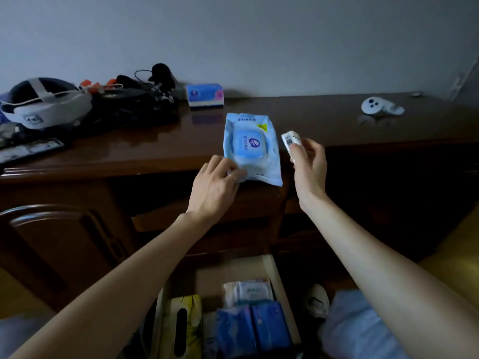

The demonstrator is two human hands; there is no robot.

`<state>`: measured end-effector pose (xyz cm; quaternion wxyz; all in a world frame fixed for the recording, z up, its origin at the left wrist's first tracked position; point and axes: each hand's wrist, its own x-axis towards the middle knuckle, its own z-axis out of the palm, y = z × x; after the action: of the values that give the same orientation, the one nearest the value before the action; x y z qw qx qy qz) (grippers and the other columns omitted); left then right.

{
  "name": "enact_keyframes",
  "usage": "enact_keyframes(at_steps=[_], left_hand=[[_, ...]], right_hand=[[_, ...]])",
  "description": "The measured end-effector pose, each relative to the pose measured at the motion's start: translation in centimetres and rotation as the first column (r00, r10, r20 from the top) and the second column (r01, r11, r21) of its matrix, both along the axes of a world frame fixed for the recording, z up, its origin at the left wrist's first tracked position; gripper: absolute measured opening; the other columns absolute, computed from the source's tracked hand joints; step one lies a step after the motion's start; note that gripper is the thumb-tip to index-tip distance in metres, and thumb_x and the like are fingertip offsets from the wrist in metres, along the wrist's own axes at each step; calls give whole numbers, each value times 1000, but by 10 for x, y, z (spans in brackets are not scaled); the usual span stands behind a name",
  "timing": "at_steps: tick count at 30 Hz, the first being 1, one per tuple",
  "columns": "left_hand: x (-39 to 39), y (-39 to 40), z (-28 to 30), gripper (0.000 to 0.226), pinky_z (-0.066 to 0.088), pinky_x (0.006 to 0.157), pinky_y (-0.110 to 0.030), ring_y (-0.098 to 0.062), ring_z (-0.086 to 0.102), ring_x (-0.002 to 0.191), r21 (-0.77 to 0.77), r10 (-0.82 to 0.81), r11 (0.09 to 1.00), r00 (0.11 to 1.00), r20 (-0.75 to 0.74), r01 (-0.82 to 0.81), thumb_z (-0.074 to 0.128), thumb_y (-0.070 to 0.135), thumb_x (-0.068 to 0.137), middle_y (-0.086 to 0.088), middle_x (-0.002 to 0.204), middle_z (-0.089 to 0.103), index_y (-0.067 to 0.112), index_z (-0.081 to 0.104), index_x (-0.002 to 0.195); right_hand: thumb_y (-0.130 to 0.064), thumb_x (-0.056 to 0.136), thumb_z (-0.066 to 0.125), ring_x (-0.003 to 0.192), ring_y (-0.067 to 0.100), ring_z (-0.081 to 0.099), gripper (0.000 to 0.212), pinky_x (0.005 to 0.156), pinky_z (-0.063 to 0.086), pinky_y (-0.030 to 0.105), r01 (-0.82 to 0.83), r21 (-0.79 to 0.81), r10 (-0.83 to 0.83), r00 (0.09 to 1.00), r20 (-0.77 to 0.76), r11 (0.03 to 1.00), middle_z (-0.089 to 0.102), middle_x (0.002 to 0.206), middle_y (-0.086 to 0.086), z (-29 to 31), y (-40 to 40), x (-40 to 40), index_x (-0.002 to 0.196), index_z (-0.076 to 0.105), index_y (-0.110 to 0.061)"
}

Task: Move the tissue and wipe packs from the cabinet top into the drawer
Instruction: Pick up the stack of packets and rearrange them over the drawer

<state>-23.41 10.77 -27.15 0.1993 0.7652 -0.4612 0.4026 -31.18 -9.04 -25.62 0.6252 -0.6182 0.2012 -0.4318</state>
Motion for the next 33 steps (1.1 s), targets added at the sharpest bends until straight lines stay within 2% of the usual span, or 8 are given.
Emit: enact_keyframes(at_steps=[5, 10, 13, 18, 23, 27, 30, 33], left_hand=[[-37, 45, -78, 18, 45, 108, -38, -25, 40, 144, 3, -211, 975, 931, -298, 222, 63, 12, 95, -7, 144, 54, 9, 61, 113], [-62, 99, -162, 34, 52, 81, -28, -17, 65, 108, 36, -76, 991, 764, -641, 128, 44, 20, 92, 1, 123, 66, 31, 49, 124], [-58, 114, -190, 43, 52, 92, -39, -21, 69, 101, -104, -31, 989, 543, -839, -106, 45, -2, 96, -3, 108, 66, 34, 48, 120], [-42, 138, -204, 27, 54, 78, -13, 3, 64, 101, -333, -177, 857, 381, -907, -394, 46, 5, 103, 14, 105, 63, 22, 55, 122], [-28, 156, -215, 17, 61, 87, -41, -23, 65, 101, -355, -232, 777, 288, -929, -520, 39, 2, 100, -2, 101, 63, 4, 55, 106], [-27, 163, -224, 14, 56, 93, -52, -16, 62, 95, -343, -234, 732, 255, -938, -588, 43, 2, 97, -1, 93, 61, 6, 56, 97], [-28, 169, -228, 13, 55, 94, -53, -17, 63, 95, -324, -217, 729, 246, -945, -602, 46, 7, 95, 2, 91, 62, 6, 58, 98], [-26, 174, -228, 14, 54, 89, -59, -21, 61, 90, -308, -163, 729, 282, -946, -611, 46, 8, 92, 5, 85, 61, 6, 60, 96]], right_hand=[[-38, 88, 62, 83, 18, 73, 27, 76, 62, 36, -133, 196, 153, 984, -87, 972, 68, 111, 7, -55, 7, -21, 112, 59, -25], [-31, 96, 61, 62, 8, 66, 21, 71, 61, 35, -266, 195, 326, 847, -421, 944, 71, 100, 9, -160, 17, -46, 113, 68, -21], [-34, 95, 66, 77, 12, 71, 7, 76, 60, 36, -332, 227, 400, 700, -591, 916, 73, 100, 0, -212, 27, -57, 100, 70, -36], [-47, 77, 84, 95, 0, 68, 41, 71, 51, 14, -450, 202, 411, 434, -802, 870, 71, 102, -19, -282, 38, -60, 111, 68, -33], [-18, 74, 89, 104, 17, 64, 53, 84, 55, 33, -568, 178, 338, 190, -922, 804, 68, 118, 5, -326, 48, -44, 120, 63, -19], [-48, 74, 85, 77, 6, 65, 45, 57, 53, 35, -652, 221, 384, 117, -916, 725, 69, 101, -2, -346, 84, -31, 106, 57, -31], [-75, 81, 62, 91, 6, 60, 66, 64, 44, 26, -800, 108, 282, 80, -956, 591, 62, 111, -19, -360, 122, -22, 136, 42, -44], [-73, 85, 58, 94, 14, 68, 53, 70, 54, 32, -837, -7, 220, 152, -964, 547, 70, 113, -10, -367, 153, -10, 122, 47, -36]])
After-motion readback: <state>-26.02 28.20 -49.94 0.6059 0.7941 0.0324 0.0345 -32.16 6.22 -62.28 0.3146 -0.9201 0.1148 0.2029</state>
